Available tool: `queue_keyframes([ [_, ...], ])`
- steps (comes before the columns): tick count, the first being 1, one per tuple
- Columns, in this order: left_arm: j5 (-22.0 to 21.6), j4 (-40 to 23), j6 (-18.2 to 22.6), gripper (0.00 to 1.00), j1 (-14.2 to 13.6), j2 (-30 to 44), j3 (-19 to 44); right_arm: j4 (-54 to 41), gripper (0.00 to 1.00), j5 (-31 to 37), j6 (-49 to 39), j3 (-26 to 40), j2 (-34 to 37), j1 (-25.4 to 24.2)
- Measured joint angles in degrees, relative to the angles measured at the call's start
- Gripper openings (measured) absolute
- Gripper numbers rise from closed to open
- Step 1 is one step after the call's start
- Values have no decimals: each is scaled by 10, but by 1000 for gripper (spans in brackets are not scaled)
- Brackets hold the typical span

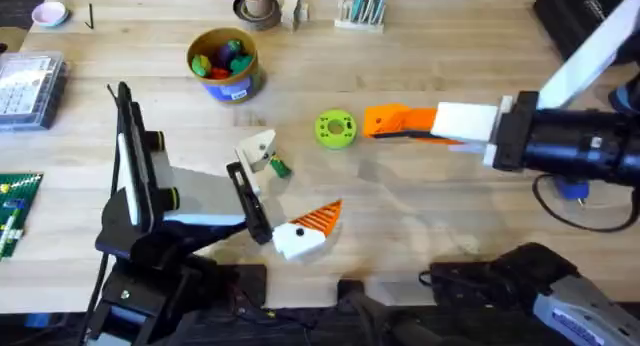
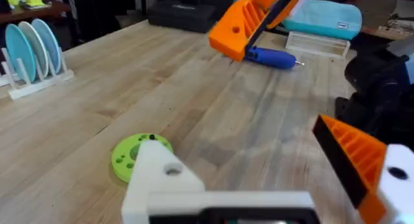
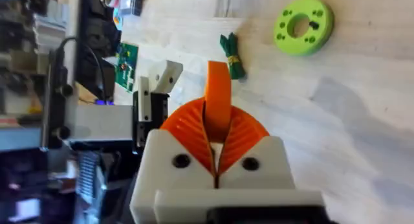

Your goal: Pick up the gripper from the table and insert it into the empty holder that is missing its gripper. Then pick up a screw, insert it into the mounting hole, and use the screwdriver to tighten it. Finally, clean up the table by picking up the vegetable and placing it into the bucket.

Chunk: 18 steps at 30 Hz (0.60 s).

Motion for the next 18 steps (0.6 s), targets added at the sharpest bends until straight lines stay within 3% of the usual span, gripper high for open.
queue_keyframes([
  [4, 0, 0, 0, 993, 0, 0, 0, -1, 9, 1, 86, 0, 22, 0],
  [9, 0, 0, 0, 993, 0, 0, 0, 35, 9, -5, 131, -2, 61, 9],
  [13, 0, 0, 0, 993, 0, 0, 0, 136, 9, -48, 134, -4, 99, 33],
  [18, 0, 0, 0, 993, 0, 0, 0, 193, 9, -124, 130, -4, 167, 49],
])
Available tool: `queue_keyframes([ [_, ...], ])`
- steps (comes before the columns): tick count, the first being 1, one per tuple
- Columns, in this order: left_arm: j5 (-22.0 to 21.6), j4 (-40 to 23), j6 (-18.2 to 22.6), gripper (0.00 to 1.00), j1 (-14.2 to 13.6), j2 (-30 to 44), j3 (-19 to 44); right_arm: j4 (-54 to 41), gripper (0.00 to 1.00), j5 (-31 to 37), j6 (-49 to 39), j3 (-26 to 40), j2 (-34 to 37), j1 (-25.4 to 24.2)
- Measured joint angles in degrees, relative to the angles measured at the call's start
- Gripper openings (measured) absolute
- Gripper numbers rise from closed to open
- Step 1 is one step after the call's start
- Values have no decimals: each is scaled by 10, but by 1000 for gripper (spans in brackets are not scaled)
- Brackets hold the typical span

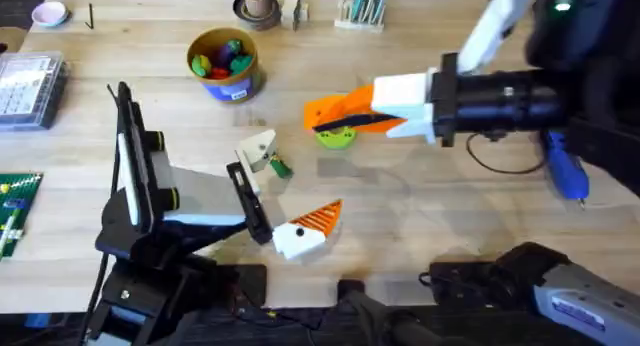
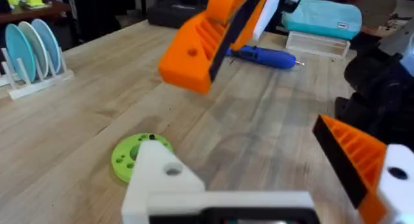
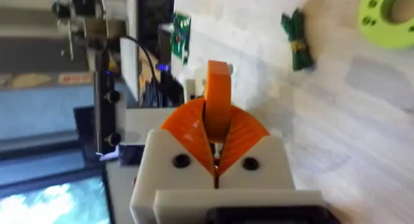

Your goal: Pick up the gripper from the table and insert it into the empty holder that is missing its gripper. Then pick up a screw, insert it into the mounting hole, and use the screwdriver to tighten it. Finally, clean up the table by picking up the vegetable and placing it into the bucket.

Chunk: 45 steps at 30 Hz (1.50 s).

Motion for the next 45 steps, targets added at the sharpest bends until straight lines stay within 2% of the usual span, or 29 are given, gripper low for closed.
queue_keyframes([
  [8, 0, 0, -12, 993, 0, 0, 0, 28, 9, -131, -25, -2, 111, 0],
  [15, 0, 0, -54, 993, 0, 0, 0, 38, 9, -191, -32, -2, 164, 0],
  [19, 0, 0, -65, 993, 0, 0, 0, 80, 9, -221, -32, -2, 198, 1],
  [35, 0, 0, -74, 993, 0, 0, 0, 125, 9, -262, -19, -2, 257, 7],
  [45, -35, 2, -74, 993, 6, 0, 0, 250, 8, -272, 41, -3, 297, 25],
])
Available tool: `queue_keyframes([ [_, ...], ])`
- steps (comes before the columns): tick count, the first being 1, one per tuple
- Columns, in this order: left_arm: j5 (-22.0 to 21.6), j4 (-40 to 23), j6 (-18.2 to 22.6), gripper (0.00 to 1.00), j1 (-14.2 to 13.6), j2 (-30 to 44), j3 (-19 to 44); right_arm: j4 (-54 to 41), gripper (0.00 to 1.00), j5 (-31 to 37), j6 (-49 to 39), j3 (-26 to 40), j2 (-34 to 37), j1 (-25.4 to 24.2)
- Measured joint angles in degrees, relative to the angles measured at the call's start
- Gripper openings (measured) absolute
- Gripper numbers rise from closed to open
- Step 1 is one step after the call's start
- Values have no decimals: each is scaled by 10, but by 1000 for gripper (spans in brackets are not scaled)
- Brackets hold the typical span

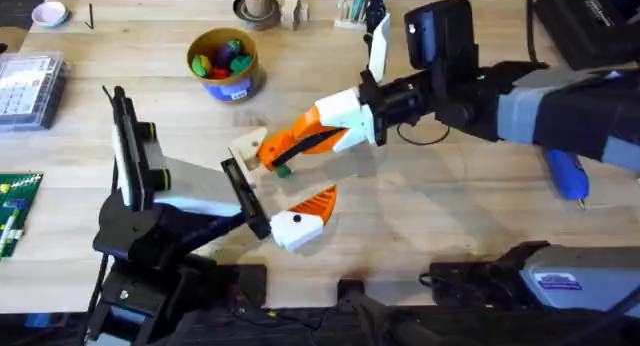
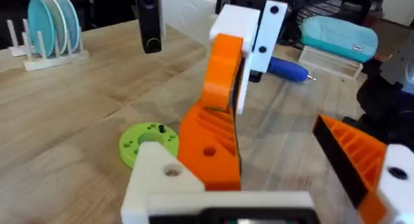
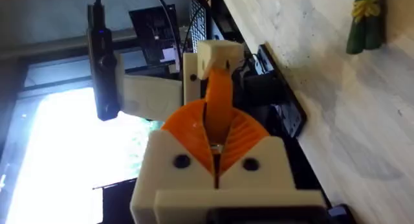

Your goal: Pick up the gripper from the table and insert it into the empty holder that is missing its gripper. Then pick up a screw, insert it into the mounting hole, and use the screwdriver to tighten it. Finally, clean up the table by picking up the vegetable and placing it into the bucket.

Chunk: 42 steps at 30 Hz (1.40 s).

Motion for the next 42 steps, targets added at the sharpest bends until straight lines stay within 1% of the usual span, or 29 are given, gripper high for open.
queue_keyframes([
  [8, -14, 0, -9, 993, 3, 0, 0, 20, 7, 17, 37, 0, 19, 13],
  [19, -54, 2, -19, 993, 10, 0, 0, 75, 7, 98, 83, 0, 19, 56],
  [24, -54, 2, -24, 993, 10, 0, 0, 82, 7, 126, 93, 0, 19, 68],
  [31, -53, 2, -23, 994, 10, 0, 0, 87, 7, 137, 96, 0, 19, 70],
  [39, -21, 1, -10, 993, 10, 0, 0, 90, 7, 152, 97, 0, 19, 70],
  [42, -16, 1, -8, 993, 10, 0, 0, 90, 7, 153, 97, 0, 19, 70],
])
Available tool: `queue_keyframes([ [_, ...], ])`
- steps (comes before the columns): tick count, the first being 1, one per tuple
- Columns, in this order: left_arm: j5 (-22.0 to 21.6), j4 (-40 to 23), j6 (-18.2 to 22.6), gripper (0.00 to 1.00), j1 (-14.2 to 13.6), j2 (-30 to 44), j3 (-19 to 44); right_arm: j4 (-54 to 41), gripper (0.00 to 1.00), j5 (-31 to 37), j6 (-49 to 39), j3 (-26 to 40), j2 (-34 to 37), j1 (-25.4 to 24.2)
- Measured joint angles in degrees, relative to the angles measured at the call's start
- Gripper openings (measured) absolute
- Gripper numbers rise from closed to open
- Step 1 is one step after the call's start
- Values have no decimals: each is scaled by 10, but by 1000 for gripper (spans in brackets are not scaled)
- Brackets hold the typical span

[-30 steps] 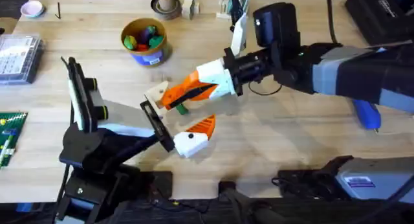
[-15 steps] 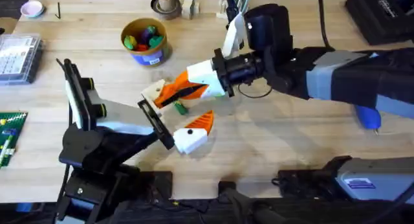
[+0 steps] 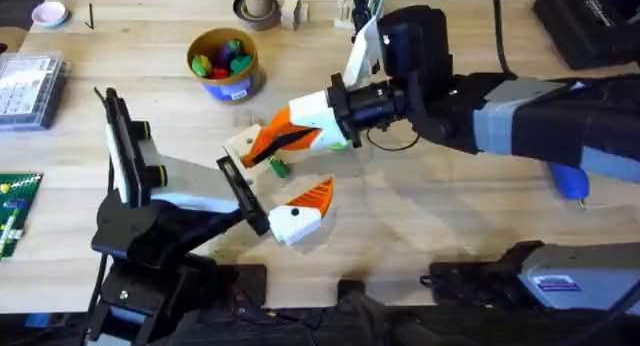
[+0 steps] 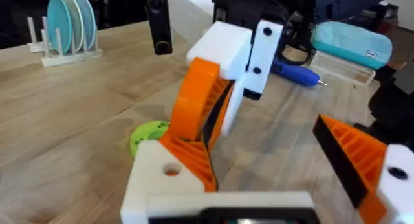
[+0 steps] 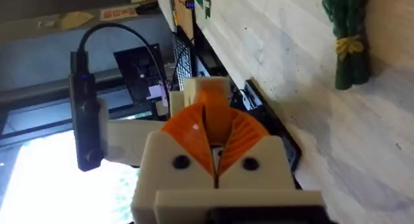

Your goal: Pick up the gripper from the table and insert it into the empty holder that is missing its gripper. Then pick up a screw, insert it into the mounting hole, and use the screwdriver to tighten it. Finally, clean up the table by picking up the vegetable and placing it into the bucket.

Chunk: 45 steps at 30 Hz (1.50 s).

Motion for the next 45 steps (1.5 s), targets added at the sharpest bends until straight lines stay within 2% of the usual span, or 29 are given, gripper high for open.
queue_keyframes([
  [7, 4, 0, 3, 993, 3, 0, 0, 1, 7, 9, 2, 0, 0, 5],
  [13, -1, -1, -1, 994, 9, 1, 0, 9, 7, 58, 22, 0, -1, 25],
  [22, -29, 1, 11, 993, 9, 1, 0, 70, 7, 101, 54, -8, 0, 39],
  [36, -53, 1, 13, 993, 13, 1, 0, 80, 7, 153, 42, -8, 0, 72],
  [45, -55, 2, 12, 993, 13, 1, 0, 80, 7, 147, 27, -8, 0, 72],
])
